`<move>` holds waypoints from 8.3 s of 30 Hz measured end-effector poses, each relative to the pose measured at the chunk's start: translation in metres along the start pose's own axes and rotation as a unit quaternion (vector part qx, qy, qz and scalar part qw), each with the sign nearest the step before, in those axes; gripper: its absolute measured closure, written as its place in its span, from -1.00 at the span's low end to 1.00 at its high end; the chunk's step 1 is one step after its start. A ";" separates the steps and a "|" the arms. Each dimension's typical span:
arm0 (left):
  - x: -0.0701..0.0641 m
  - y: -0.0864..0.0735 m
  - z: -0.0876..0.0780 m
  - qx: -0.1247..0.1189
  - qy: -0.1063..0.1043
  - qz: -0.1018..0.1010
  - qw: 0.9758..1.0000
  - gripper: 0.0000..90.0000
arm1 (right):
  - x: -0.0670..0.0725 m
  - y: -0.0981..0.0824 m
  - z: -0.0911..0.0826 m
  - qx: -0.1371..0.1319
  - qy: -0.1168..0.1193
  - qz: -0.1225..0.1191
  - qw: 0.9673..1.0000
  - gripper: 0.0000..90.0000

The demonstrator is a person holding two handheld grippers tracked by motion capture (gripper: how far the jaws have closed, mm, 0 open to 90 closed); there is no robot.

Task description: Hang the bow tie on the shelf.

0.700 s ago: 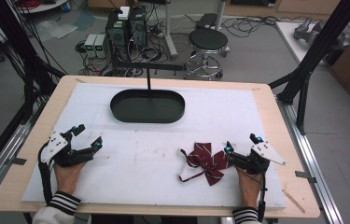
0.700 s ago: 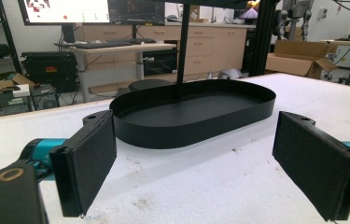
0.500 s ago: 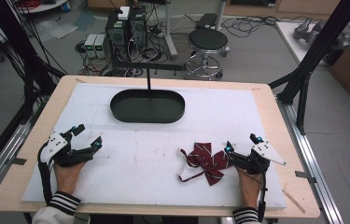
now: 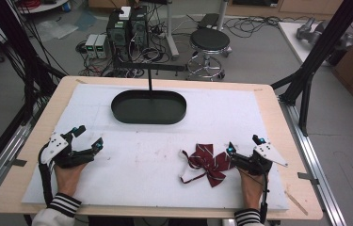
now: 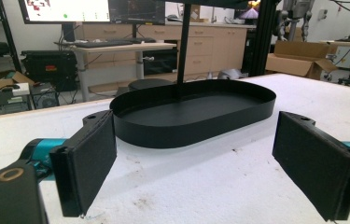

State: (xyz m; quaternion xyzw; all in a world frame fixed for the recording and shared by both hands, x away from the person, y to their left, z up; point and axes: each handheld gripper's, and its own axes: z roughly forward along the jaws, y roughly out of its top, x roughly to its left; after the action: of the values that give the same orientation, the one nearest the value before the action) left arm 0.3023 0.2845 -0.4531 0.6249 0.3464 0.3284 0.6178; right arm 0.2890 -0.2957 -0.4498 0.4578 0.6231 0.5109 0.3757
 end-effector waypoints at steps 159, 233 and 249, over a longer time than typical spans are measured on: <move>0.000 0.000 0.001 0.004 0.003 0.000 1.000 -0.69 | 0.110 0.122 0.044 0.148 0.211 -0.072 0.964 0.69; 0.001 0.000 0.000 0.001 -0.001 -0.002 1.000 -0.69 | 0.120 0.218 0.192 0.070 0.061 -0.079 0.993 0.69; 0.001 0.000 0.000 0.002 0.000 -0.002 1.000 -0.69 | 0.111 0.204 0.211 0.086 0.054 -0.080 0.992 0.69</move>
State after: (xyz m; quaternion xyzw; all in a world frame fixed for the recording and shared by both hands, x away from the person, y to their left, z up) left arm 0.3026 0.2855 -0.4531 0.6252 0.3482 0.3262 0.6176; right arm 0.4913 -0.1160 -0.2908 0.4091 0.7188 0.4473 0.3405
